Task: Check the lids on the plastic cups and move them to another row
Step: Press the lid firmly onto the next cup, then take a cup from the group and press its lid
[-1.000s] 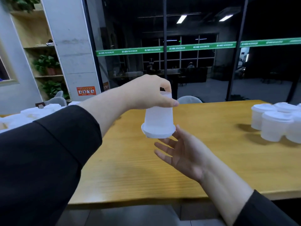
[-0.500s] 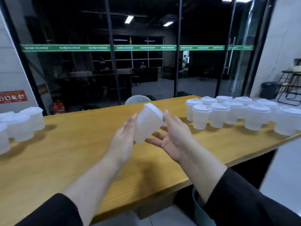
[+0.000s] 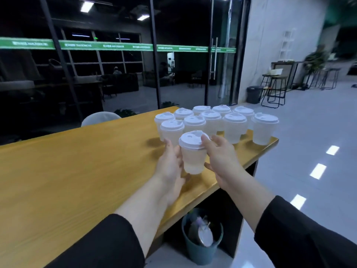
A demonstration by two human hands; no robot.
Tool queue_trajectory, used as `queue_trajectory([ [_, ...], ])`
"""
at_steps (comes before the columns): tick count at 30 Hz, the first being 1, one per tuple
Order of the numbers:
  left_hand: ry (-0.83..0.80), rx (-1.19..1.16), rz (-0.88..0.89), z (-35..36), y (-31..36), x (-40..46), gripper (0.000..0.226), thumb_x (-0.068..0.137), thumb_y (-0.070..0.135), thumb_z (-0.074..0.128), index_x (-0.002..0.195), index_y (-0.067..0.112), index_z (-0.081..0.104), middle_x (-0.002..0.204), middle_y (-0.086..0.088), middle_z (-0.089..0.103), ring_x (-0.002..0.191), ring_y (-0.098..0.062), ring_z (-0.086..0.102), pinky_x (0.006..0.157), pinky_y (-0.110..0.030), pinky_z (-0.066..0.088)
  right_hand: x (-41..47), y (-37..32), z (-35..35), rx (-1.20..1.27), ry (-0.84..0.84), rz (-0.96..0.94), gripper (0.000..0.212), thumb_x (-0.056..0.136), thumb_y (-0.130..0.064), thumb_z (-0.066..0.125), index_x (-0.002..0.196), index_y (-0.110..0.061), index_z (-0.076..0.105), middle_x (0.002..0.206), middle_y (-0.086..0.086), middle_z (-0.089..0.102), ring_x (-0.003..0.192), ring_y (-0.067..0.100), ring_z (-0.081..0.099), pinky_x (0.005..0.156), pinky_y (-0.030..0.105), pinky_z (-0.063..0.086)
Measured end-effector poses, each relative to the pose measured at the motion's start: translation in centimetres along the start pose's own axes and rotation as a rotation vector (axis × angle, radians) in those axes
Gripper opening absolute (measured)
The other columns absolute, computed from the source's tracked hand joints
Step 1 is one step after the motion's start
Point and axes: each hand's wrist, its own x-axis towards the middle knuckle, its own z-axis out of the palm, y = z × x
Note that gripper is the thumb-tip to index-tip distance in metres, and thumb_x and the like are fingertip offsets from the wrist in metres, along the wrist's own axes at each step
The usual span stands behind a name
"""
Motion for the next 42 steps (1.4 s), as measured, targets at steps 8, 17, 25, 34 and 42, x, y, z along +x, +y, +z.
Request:
queue_trajectory([
  [8, 0.149, 0.095, -0.057, 5.1, 1.6, 6.5, 0.061, 0.101, 0.072, 0.028, 0.135, 0.031, 0.057, 0.133, -0.007, 0.064, 0.109, -0.033, 0.071, 0.089, -0.042, 0.060, 7.1, 0.3, -4.3, -0.106, 0.157, -0.015, 0.038, 0.086, -0.058, 0.072, 0.103, -0.025, 0.067, 0.099, -0.002, 0.074, 0.095, 0.018, 0.072, 0.089, 0.050, 0.061],
  [17, 0.154, -0.035, -0.019, 8.7, 1.3, 9.9, 0.065, 0.105, 0.066, 0.032, 0.151, 0.023, 0.047, 0.098, 0.006, 0.061, 0.112, -0.030, 0.065, 0.101, -0.044, 0.055, 10.5, 0.6, -6.3, -0.013, 0.183, 0.110, 0.034, 0.109, -0.039, 0.042, 0.094, -0.017, 0.064, 0.094, 0.004, 0.067, 0.099, 0.026, 0.070, 0.088, 0.045, 0.062],
  [25, 0.138, -0.051, -0.031, 7.4, 1.5, 8.6, 0.072, 0.105, 0.065, 0.030, 0.152, 0.013, 0.047, 0.155, -0.018, 0.050, 0.139, -0.033, 0.052, 0.114, -0.048, 0.046, 9.8, -0.8, -8.3, -0.023, 0.166, 0.100, 0.029, 0.107, -0.039, 0.050, 0.117, -0.015, 0.061, 0.115, 0.005, 0.068, 0.106, 0.024, 0.068, 0.091, 0.042, 0.059],
  [34, 0.438, 0.043, 0.171, -5.1, 5.2, -1.1, 0.060, 0.107, 0.060, 0.035, 0.111, 0.011, 0.070, 0.105, -0.010, 0.079, 0.095, -0.021, 0.077, 0.087, -0.043, 0.064, 1.8, -5.4, 2.4, -0.050, 0.055, -0.099, 0.028, 0.106, -0.042, 0.050, 0.093, -0.022, 0.064, 0.096, 0.001, 0.065, 0.084, 0.021, 0.062, 0.086, 0.047, 0.059],
  [42, 0.830, 0.130, 0.282, -23.6, 7.9, -16.6, 0.052, 0.106, 0.058, 0.039, 0.115, 0.017, 0.069, 0.110, -0.004, 0.076, 0.102, -0.018, 0.074, 0.088, -0.039, 0.062, -10.9, -3.5, 22.7, 0.003, -0.551, -0.064, 0.030, 0.106, -0.042, 0.050, 0.108, -0.020, 0.070, 0.108, 0.003, 0.073, 0.099, 0.019, 0.072, 0.086, 0.042, 0.062],
])
